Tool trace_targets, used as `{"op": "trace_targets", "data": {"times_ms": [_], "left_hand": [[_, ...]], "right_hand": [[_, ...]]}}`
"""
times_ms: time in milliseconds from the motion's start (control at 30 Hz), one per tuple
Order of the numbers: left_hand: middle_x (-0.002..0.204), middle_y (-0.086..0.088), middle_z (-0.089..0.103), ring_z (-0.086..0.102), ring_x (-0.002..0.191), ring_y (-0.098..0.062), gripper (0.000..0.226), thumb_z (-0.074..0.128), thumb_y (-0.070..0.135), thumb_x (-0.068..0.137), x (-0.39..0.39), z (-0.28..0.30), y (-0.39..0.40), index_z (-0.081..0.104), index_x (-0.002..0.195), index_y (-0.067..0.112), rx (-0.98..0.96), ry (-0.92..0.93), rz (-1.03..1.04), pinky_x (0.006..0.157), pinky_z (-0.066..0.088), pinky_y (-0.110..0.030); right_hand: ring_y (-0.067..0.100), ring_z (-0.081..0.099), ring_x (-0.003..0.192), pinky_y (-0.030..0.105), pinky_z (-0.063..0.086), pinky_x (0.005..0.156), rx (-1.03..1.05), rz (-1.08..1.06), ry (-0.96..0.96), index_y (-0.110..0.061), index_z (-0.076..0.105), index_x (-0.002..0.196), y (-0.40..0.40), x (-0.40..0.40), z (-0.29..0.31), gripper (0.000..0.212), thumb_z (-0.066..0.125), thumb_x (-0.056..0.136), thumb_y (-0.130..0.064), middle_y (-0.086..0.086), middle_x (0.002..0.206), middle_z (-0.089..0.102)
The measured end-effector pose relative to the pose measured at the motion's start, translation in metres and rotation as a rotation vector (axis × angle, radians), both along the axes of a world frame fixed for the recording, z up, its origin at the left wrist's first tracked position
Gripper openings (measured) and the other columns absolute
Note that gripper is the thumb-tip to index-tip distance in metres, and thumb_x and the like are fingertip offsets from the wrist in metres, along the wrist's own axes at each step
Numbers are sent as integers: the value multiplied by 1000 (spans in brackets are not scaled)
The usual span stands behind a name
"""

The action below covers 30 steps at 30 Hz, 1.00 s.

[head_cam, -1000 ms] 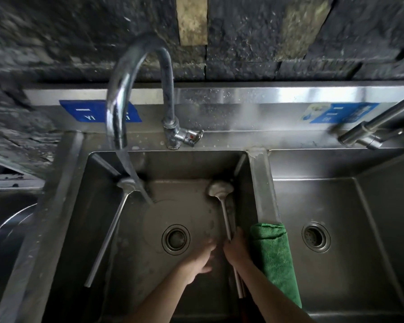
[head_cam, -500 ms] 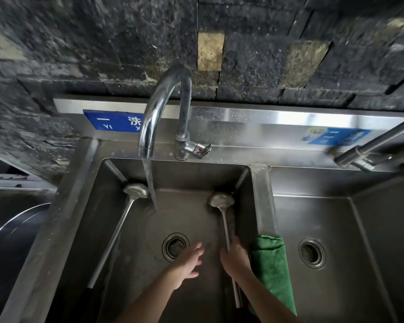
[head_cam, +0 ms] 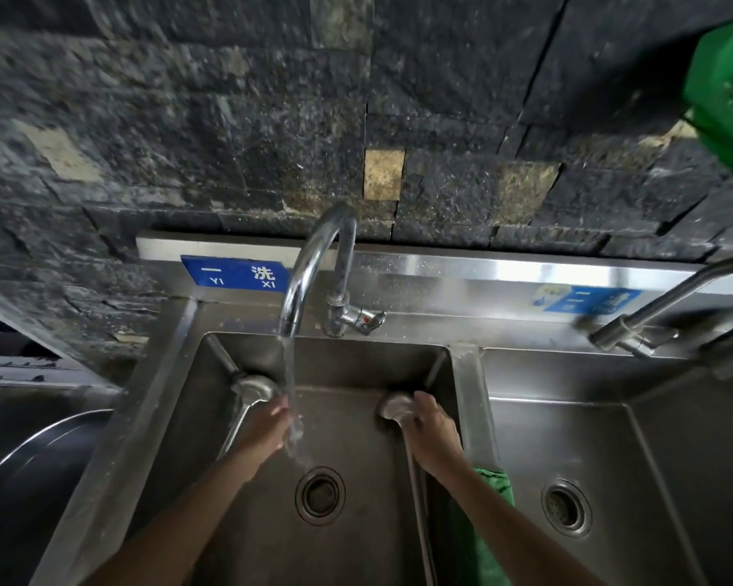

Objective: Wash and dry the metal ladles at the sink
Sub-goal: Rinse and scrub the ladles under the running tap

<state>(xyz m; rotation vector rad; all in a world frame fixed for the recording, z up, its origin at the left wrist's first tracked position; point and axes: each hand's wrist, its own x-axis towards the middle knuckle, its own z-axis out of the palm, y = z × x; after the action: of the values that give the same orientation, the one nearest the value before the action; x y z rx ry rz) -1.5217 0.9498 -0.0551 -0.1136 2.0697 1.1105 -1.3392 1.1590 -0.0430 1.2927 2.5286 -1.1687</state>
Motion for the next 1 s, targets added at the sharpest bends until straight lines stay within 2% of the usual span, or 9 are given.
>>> {"op": "trace_targets", "data": {"times_ms": [133,233,300,400,467,600,800,900,1000], "left_hand": [[90,-15,65,62,75,-28,18,51,13,96,-52,38,8,61,83,19,9,150,-64,69,51,-37],[113,-21,69,67,101,-32,17,60,13,95,-70,75,29,71,108,14,-15,356,-164,89,51,-40],[114,-15,69,64,108,-26,26,60,6,95,-73,99,49,65,120,0,17,461,-220,93,48,-35],[93,-1,67,63,89,-15,20,58,3,97,-79,116,73,66,100,21,196,434,-263,79,51,-14],[97,-3,70,67,92,-18,12,68,19,91,-90,105,87,64,97,29,299,442,-353,84,57,-25],[103,-2,76,74,93,-17,45,80,45,70,-128,19,118,71,109,24,303,416,-473,86,60,-46],[85,7,76,73,76,-8,65,72,78,55,-160,-42,137,75,96,27,244,536,-465,74,62,-40],[82,8,76,71,72,-4,60,71,72,58,-151,-10,138,76,95,26,167,552,-484,72,61,-35],[82,-4,76,73,71,-16,20,75,35,78,-149,-8,139,77,91,20,199,502,-524,74,61,-42]], "right_hand": [[29,57,130,36,49,103,6,5,54,-19,42,150,17,-34,26,54,54,98,-30,12,142,59],[30,56,131,38,47,104,41,28,105,-17,41,151,27,-63,44,53,50,100,-31,11,143,59],[33,54,133,39,45,104,33,17,122,-18,38,153,31,-79,54,54,47,102,-31,12,144,59],[34,55,131,39,44,103,16,30,137,-19,35,155,33,-97,62,54,44,105,-34,14,141,61],[35,54,132,39,44,100,29,68,153,-19,36,155,33,-108,64,52,42,106,-36,14,141,61],[36,66,107,36,44,76,43,62,195,-17,44,150,32,-122,56,46,43,107,-32,16,112,73],[37,68,86,38,46,64,122,47,244,-7,60,130,29,-124,46,36,44,107,-29,11,87,70],[33,60,75,37,38,64,167,57,250,-6,60,122,26,-126,46,33,40,107,-28,9,81,63],[38,61,74,45,45,64,200,73,246,-6,60,115,24,-129,45,32,39,107,-28,10,79,64]]}}
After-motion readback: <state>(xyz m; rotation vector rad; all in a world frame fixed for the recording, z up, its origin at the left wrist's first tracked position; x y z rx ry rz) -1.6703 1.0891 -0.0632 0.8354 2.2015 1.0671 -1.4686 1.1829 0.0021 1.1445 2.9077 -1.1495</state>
